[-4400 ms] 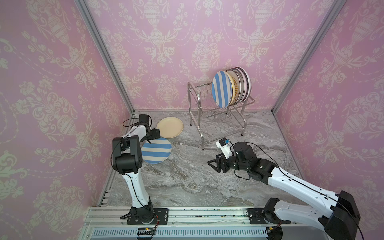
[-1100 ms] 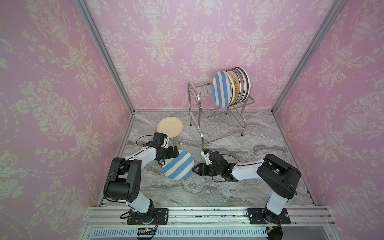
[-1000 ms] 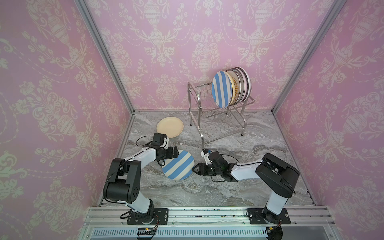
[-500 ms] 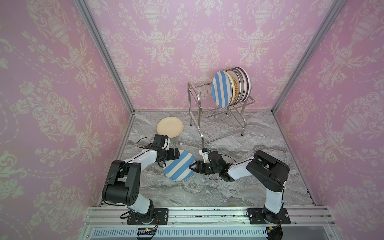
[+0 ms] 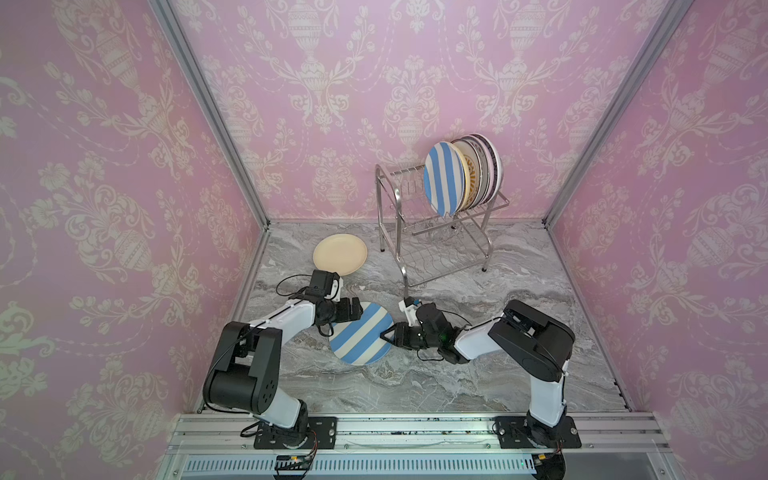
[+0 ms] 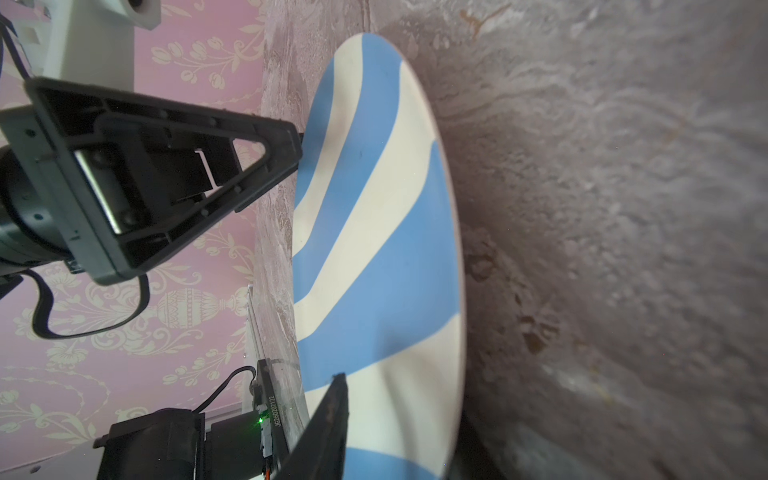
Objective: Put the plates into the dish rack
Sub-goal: 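Pinch the striped plate's rim with the right gripper and tilt it upright, then lift the striped plate and carry it to the rack while the left gripper withdraws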
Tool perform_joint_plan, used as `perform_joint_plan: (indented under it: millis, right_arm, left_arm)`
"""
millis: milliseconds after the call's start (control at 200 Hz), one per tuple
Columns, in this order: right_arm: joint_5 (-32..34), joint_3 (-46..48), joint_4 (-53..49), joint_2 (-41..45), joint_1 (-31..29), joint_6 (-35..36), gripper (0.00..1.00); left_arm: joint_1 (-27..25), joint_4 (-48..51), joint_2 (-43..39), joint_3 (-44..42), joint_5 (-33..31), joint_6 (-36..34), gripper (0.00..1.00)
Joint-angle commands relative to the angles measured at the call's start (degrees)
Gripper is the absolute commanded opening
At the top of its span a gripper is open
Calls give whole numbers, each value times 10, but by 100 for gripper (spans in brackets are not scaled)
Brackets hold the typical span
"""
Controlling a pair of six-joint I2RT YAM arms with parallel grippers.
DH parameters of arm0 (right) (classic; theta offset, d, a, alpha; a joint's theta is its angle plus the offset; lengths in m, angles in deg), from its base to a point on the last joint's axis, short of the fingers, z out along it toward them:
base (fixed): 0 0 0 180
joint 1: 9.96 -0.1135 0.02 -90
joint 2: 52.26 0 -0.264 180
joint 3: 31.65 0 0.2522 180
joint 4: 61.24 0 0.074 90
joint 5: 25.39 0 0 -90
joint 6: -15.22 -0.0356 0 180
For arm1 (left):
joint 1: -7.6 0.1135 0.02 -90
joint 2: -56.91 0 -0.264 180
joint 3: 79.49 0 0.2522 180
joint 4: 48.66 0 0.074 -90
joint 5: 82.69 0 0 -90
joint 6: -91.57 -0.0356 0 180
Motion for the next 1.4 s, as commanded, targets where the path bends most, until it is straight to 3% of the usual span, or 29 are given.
perform_joint_plan:
  millis: [0, 530, 996, 1226, 1396]
  right_arm:
    - [5, 6, 10, 12, 1, -2, 30]
    - [0, -16, -15, 31, 1, 13, 16]
    - [23, -49, -171, 108, 1, 108, 5]
    - [31, -61, -239, 169, 1, 150, 2]
    - [69, -82, -392, 271, 1, 219, 1]
  left_arm:
    - [-5, 28, -12, -2, 10, 9, 99]
    - [-13, 3, -26, -13, 17, 20, 99]
    - [-22, -5, -90, -46, 12, 57, 99]
    - [-21, 29, -129, -33, -62, 61, 99]
    - [-20, 37, -172, -21, -115, 50, 99]
